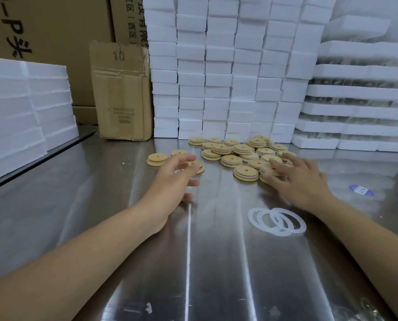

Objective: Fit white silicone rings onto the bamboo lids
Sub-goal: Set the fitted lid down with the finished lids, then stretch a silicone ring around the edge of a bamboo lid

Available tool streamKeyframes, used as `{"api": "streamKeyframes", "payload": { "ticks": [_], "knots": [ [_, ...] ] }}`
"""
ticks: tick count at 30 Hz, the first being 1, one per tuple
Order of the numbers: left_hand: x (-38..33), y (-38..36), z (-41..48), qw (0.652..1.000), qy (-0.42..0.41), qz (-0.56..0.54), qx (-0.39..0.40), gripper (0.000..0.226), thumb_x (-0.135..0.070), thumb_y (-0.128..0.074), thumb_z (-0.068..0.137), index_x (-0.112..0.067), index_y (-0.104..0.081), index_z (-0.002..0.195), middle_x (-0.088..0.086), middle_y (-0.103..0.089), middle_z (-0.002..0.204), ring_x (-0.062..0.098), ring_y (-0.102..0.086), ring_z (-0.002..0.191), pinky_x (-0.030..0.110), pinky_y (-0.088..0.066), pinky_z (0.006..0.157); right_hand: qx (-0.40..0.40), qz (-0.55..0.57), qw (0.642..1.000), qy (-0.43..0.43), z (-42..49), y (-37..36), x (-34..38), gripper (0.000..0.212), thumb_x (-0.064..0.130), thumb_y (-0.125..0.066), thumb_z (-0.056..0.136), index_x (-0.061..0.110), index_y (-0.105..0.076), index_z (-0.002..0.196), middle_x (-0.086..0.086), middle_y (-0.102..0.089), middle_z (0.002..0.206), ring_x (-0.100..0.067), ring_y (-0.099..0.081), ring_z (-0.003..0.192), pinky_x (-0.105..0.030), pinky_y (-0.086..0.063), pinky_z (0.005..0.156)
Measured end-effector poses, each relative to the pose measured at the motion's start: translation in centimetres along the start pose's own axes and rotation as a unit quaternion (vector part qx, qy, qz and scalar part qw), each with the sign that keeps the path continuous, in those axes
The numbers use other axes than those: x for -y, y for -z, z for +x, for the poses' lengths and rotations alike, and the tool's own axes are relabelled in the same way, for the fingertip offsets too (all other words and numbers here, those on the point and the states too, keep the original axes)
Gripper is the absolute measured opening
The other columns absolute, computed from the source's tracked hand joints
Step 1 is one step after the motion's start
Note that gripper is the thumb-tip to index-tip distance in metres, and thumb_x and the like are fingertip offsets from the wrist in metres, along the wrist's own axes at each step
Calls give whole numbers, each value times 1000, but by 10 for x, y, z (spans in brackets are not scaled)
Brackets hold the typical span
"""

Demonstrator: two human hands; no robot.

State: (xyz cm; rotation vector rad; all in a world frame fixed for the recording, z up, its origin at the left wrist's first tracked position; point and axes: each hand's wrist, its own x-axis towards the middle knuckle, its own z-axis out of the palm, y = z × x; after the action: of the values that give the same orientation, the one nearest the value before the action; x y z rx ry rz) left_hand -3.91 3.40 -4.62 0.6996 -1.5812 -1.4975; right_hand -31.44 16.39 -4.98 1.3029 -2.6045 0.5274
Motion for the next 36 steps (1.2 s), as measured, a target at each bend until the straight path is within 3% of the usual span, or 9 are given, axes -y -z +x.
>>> {"api": "streamKeyframes", "payload": {
  "ticks": [2,4,9,14,18,21,28,32,36],
  "knots": [
    [0,2,1,998,-16,53,-8,13,-30,-64,106,-33,-73,116,-5,-66,128,18,-73,94,30,-58,63,17,-7,1000,-1,-1,-1,-2,68,81,-41,94,55,-36,157,10,-23,174,-29,-14,159,-57,-18,123],
    [2,5,3,992,-44,116,-18,13,-28,-64,106,-34,-74,112,-3,-64,133,16,-70,99,32,-55,74,-34,29,999,16,0,2,-1,64,75,-49,94,50,-44,153,3,-41,165,-32,-30,152,-57,-29,118],
    [2,12,9,980,-83,175,-46,14,-21,-68,103,-32,-76,104,-7,-55,135,4,-61,83,14,-45,55,-100,88,990,35,-4,11,6,32,56,-55,94,29,-65,106,7,-72,94,-30,-65,99,-44,-48,88],
    [5,15,13,974,-99,194,-60,21,-16,-68,102,-34,-76,97,-14,-53,122,-6,-59,64,8,-41,48,-23,79,996,35,-6,8,7,51,43,-53,102,31,-48,152,-8,-64,144,-31,-51,138,-47,-35,118],
    [5,26,18,942,-146,298,-55,20,-13,-67,101,-30,-76,103,-13,-55,122,0,-64,93,4,-41,73,-42,106,993,35,-7,10,9,53,44,-60,98,30,-51,149,-5,-67,142,-33,-55,135,-48,-40,115],
    [9,41,30,903,-152,399,-59,25,-14,-64,101,-30,-71,119,-12,-53,131,11,-57,116,24,-40,95,-35,109,993,15,-8,8,7,53,47,-62,97,31,-52,146,-2,-68,139,-30,-59,132,-48,-42,113],
    [21,44,63,832,20,551,-62,72,-56,-55,101,-31,-31,165,-2,-22,176,28,-18,162,53,-27,126,-4,75,997,-7,-10,0,4,55,53,-66,95,30,-53,144,0,-68,136,-30,-60,126,-48,-46,105],
    [21,40,77,792,58,604,-64,82,-72,-41,101,-24,-29,167,4,-11,179,31,-2,165,55,-10,132,-15,71,997,-7,-11,1,4,54,55,-65,95,31,-55,142,0,-67,136,-30,-59,126,-49,-47,104],
    [23,40,75,782,-35,611,-116,62,-54,-54,98,-16,-50,147,9,-41,163,33,-25,158,50,-26,127,-46,76,996,24,-6,5,4,43,46,-67,94,27,-65,133,0,-70,129,-29,-61,121,-47,-50,102]
  ]
}}
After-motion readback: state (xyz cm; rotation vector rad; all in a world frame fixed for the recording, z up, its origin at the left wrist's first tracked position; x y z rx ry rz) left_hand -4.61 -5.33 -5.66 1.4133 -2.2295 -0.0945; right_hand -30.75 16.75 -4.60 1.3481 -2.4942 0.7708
